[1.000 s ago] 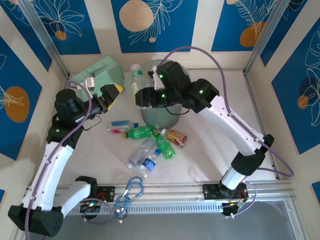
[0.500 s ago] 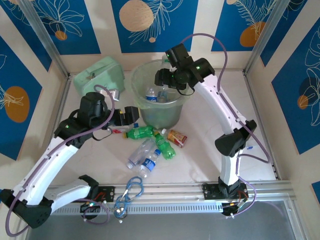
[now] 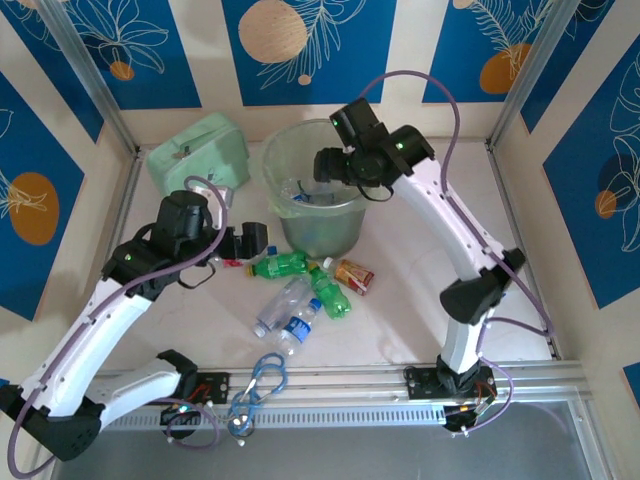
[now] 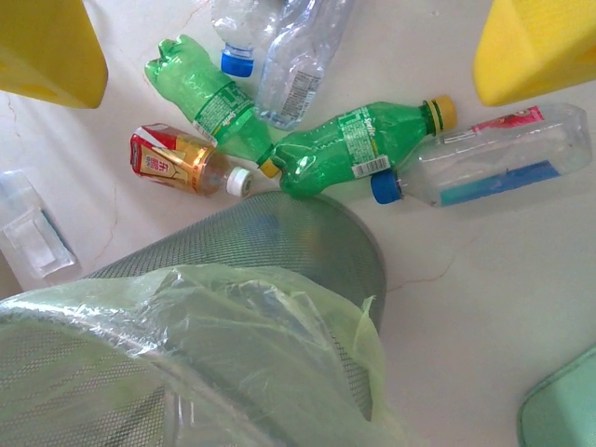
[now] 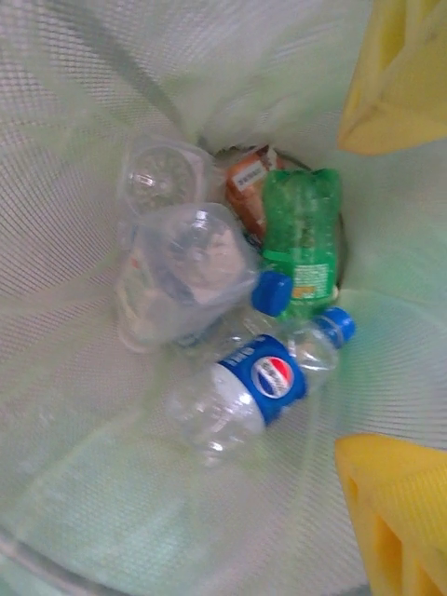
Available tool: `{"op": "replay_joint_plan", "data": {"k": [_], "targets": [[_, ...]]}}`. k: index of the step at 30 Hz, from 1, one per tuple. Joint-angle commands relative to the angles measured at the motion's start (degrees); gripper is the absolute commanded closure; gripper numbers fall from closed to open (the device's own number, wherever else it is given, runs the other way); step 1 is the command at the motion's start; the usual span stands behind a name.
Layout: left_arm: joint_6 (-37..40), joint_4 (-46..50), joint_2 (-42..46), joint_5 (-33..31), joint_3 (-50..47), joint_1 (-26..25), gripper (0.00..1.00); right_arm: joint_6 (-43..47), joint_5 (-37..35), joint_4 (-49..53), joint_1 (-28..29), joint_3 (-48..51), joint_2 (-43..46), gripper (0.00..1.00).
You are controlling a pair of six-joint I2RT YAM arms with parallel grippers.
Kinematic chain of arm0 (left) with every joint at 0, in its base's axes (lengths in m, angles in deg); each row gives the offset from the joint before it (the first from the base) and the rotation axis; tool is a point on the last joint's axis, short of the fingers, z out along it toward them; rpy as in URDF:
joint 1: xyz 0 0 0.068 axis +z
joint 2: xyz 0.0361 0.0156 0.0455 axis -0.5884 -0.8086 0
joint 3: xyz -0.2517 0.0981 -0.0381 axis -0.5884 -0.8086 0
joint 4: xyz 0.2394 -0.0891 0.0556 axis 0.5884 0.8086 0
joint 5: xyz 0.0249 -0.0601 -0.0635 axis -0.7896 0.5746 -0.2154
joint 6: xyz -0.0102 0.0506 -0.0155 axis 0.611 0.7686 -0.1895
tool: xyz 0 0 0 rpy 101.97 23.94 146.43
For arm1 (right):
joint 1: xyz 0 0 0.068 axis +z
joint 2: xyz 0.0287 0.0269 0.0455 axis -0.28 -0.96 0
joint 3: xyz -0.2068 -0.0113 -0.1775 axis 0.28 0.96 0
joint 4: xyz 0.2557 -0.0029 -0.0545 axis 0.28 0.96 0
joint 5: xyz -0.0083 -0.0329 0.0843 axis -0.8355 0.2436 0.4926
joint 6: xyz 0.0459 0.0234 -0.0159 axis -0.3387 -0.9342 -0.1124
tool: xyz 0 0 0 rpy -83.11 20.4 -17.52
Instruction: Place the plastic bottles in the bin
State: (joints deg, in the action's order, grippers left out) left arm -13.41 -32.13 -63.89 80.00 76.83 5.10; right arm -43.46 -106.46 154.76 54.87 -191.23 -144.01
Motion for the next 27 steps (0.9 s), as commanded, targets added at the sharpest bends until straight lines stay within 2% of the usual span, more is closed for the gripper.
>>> {"op": "replay_joint_plan", "data": {"k": [1,4,7,11,15,18,27], "targets": [[-0.29,-0.93,2.24,-1.04,-2.99,-0.31,0.0,-0.68,-4.8,-0.45,3.83,8.79,9.74,0.21],[-2.41,-3.42,3.41,-0.75,-6.46,-0.26,0.0,-3.45,-7.09,-1.64,7.24,21.09,18.91,0.2],[-4.64,-5.12,4.01,-0.84,-9.35,-0.26,0.0,-6.27,-5.6,-4.57,10.36,35.34,28.31,0.17],[-6.73,-6.64,4.65,-1.44,-11.8,-0.17,0.03,-9.83,4.52,-11.21,9.23,53.12,35.04,0.15],[-6.7,-6.25,4.03,-0.25,-12.01,0.18,0.03,-11.47,12.0,-19.24,7.84,63.72,34.39,0.16],[-6.41,-4.63,3.1,-0.22,-11.51,0.44,0.06,-12.68,14.8,-22.94,9.66,66.68,32.09,0.2],[-11.52,-8.44,4.18,1.2,-16.29,1.23,0.11,-16.33,15.34,-26.81,13.31,66.75,22.38,0.26]]}}
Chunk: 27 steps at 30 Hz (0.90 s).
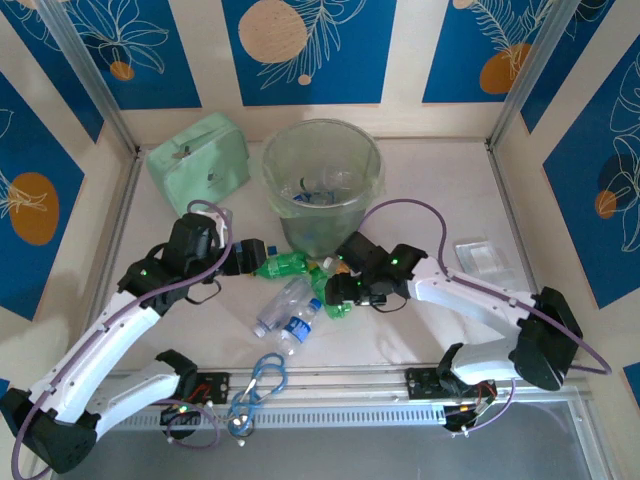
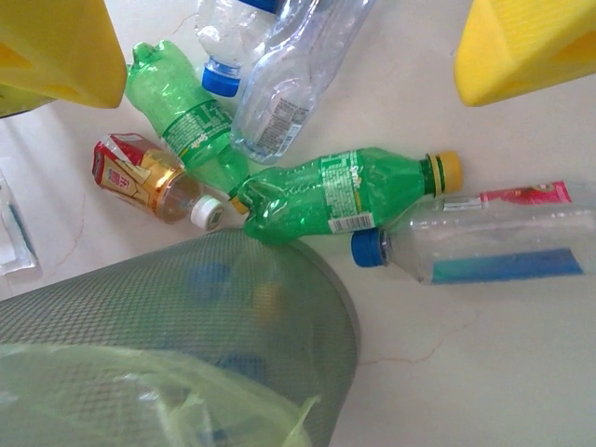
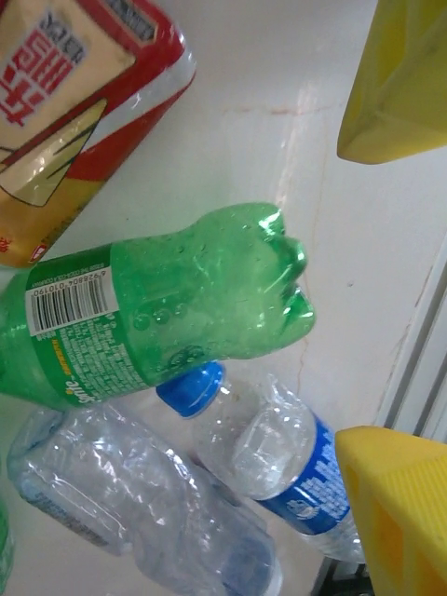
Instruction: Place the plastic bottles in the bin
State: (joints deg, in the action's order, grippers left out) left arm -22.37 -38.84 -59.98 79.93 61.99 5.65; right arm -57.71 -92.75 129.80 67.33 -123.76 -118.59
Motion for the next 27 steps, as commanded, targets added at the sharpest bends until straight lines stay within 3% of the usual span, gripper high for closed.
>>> {"op": "replay_joint_plan", "data": {"k": [1,11,19,27], "targets": [[-2.91,-1.81,0.16,1.58,-1.75,0.77,0.12,-2.34,1.12,-1.53,1.19,-1.27,-4.28,0.26],[-3.92,-3.14,-0.29,3.92,-4.32,1.47,0.13,-3.32,-1.95,1.23,2.14,-5.15,-12.43,0.27],[-4.06,-4.38,-1.82,5.38,-4.74,2.0,0.15,-3.85,-0.51,2.51,0.62,-6.41,-16.94,0.23],[-4.49,-5.39,-2.14,5.73,-5.88,2.35,0.15,-4.01,0.15,2.65,0.17,-6.35,-17.84,0.35]]}}
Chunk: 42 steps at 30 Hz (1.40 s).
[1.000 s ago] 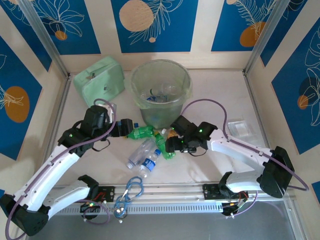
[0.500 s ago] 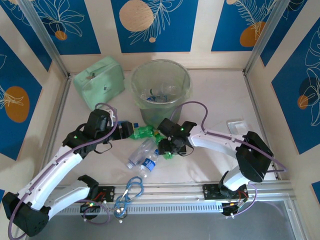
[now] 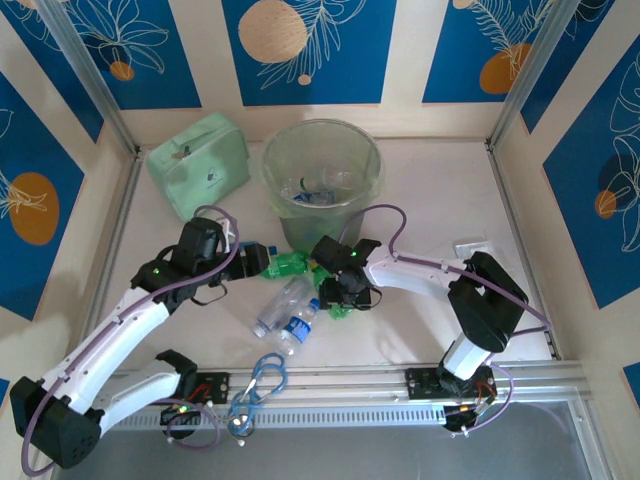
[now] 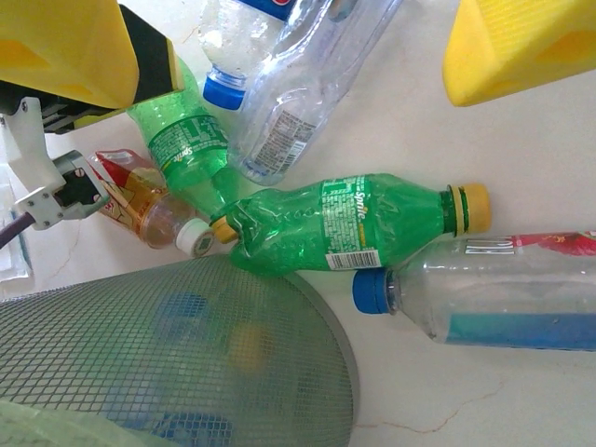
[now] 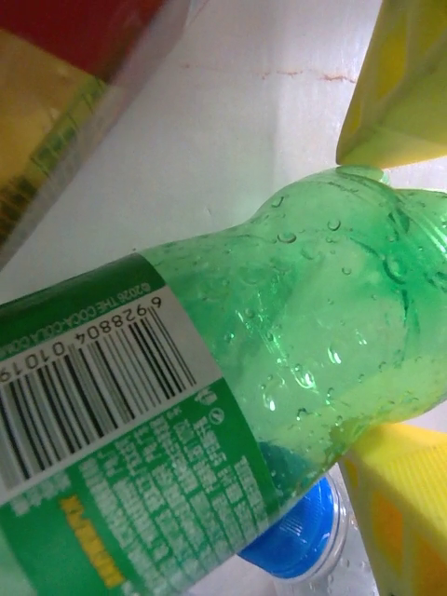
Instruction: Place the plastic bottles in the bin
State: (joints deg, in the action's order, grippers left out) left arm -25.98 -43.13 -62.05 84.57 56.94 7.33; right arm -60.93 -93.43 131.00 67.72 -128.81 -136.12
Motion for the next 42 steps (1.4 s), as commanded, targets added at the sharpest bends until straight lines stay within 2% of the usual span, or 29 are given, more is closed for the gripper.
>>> {"op": "replay_joint_plan", "data": {"k": [1,8,21,28,32,36,42], "targets": [[-0.96,-1.23,-0.08,1.16,-0.93,0.76,0.15,-0.81,0.83,1.51,-0.25,-1.21,-0.17,0.36],[-1.21,-1.55,-0.23,1.18,-0.95,0.85,0.16,-1.47,0.66,4.59,0.42,-0.78,2.59,0.46],[-1.07,-2.03,-0.77,1.27,-0.68,1.02,0.17,-8.71,3.03,11.62,2.4,8.54,14.34,0.48],[-0.78,-1.59,-0.61,0.92,0.36,1.11,0.17,-11.49,-0.43,18.61,3.5,9.56,25.6,0.49],[-0.86,-2.51,-1.41,1.36,1.02,1.2,0.17,-12.89,-3.37,24.01,1.06,8.74,32.63,0.49],[-1.22,-2.91,-1.73,2.05,1.59,1.2,0.18,-12.69,-5.63,30.05,-3.87,5.59,37.4,0.5],[-0.87,-2.38,-0.76,1.71,1.62,1.2,0.17,-8.26,-8.49,36.77,-15.94,-3.42,42.35,0.5]]}}
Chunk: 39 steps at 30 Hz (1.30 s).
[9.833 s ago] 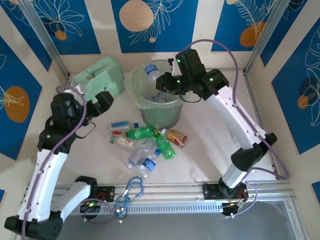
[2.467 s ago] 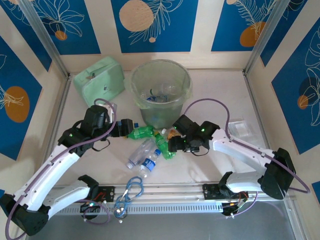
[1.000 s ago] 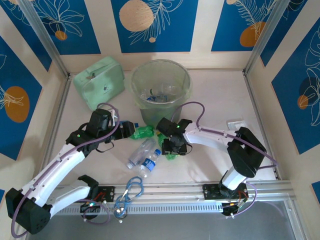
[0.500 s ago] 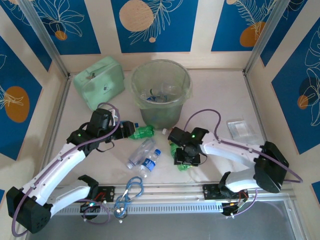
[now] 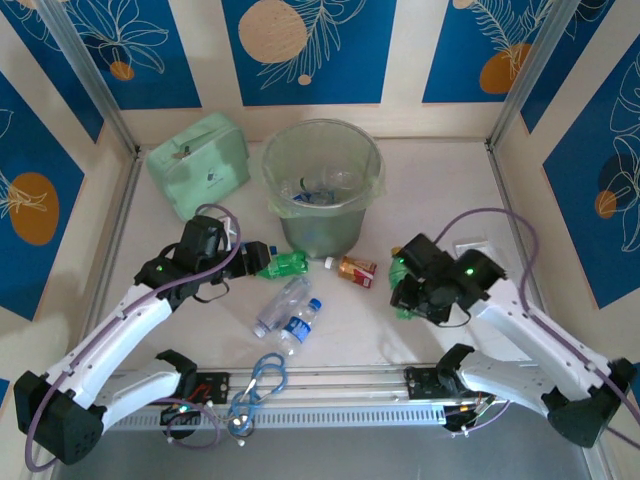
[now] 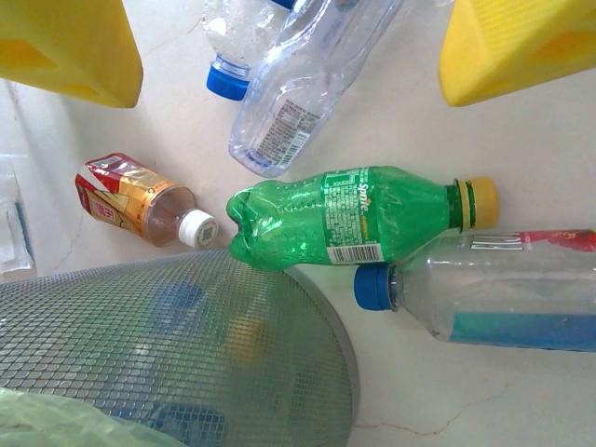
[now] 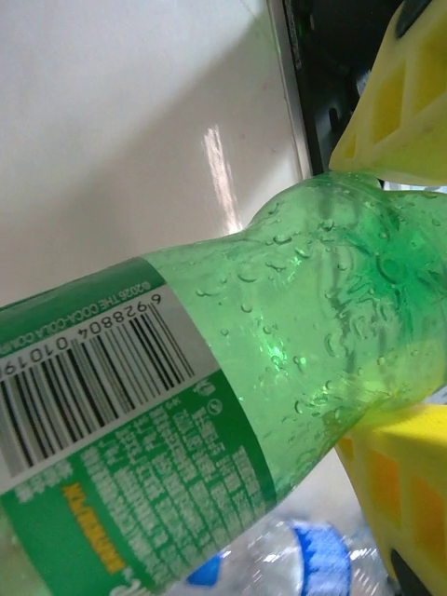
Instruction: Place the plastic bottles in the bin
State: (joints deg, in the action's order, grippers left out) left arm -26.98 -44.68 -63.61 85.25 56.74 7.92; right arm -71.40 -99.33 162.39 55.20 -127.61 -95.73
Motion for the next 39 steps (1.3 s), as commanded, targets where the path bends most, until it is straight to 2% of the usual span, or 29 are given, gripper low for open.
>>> {"op": "replay_joint_plan", "data": {"k": [1,7,13,22,27,29,31,39], "targets": [[0.17,-0.87,0.87,0.97,1.65,0.61,0.17,3.91,-2.49,5.05,-5.21,-7.06,2.14,0.5],[-0.15,-1.62,0.43,1.47,1.25,0.61,0.18,13.39,1.71,0.16,-11.76,-25.65,-4.66,0.51],[0.07,-1.27,0.71,1.21,1.49,0.7,0.17,18.97,6.45,-3.94,-11.63,-45.47,-18.11,0.52],[0.08,-0.83,1.33,1.16,1.7,0.7,0.17,22.68,10.41,-6.4,-11.55,-63.16,-35.94,0.52],[0.63,-0.39,0.92,0.98,2.32,0.86,0.17,23.76,11.56,-5.66,-12.77,-69.32,-43.59,0.49],[0.72,-0.39,0.75,0.97,2.39,0.96,0.17,23.79,11.39,-5.11,-13.47,-70.66,-45.65,0.41],[0.75,-0.55,0.45,1.08,2.5,1.05,0.17,23.9,10.94,-4.57,-14.21,-71.23,-47.02,0.29],[0.97,-0.89,-0.04,1.45,2.57,1.66,0.17,24.6,9.15,-5.26,-14.86,-67.2,-43.15,0.17]]}}
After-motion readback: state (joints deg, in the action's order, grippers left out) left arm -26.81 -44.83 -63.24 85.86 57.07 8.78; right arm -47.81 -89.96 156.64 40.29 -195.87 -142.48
